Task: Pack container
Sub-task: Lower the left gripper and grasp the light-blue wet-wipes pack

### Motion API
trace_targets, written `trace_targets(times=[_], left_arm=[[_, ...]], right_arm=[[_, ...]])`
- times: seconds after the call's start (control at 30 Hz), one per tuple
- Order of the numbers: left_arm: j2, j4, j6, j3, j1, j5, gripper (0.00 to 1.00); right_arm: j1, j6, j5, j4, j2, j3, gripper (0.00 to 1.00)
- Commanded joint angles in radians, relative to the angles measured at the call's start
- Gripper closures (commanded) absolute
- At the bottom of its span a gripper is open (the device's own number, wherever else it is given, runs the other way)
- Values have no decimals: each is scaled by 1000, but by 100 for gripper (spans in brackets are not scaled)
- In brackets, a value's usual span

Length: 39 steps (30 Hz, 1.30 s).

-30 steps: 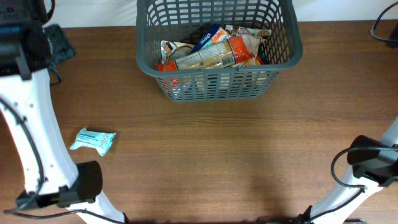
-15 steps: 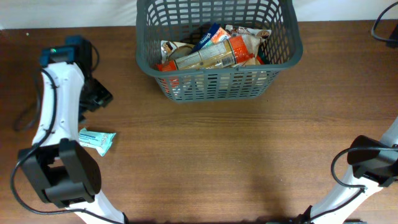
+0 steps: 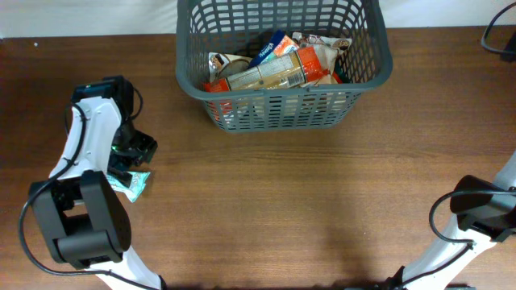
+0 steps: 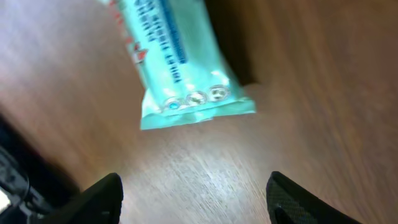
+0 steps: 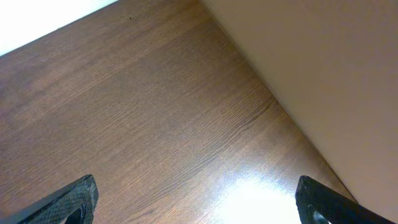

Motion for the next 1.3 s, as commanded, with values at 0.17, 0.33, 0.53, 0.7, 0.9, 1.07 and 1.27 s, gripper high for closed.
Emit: trace_targets(times=[0.17, 0.33, 0.53, 0.7, 0.9, 1.07, 1.27], left_arm=[[-1, -21, -175, -48, 8, -83, 31], [-1, -10, -163, -49, 56, -98, 31], [-1, 47, -39, -57, 132, -98, 31], [-1, 102, 56, -61, 148, -98, 32], [-1, 178, 76, -112, 148, -73, 31], [-1, 278, 97, -208, 148, -15, 32], [-1, 338, 131, -274, 148, 3, 31]], right_arm=[[-3, 8, 2, 3, -11, 2, 1], [-3, 8, 2, 3, -11, 2, 1], [-3, 8, 2, 3, -11, 2, 1], [-3, 8, 2, 3, -11, 2, 1], [-3, 8, 2, 3, -11, 2, 1], [-3, 8, 2, 3, -11, 2, 1], [-3, 8, 2, 3, -11, 2, 1]])
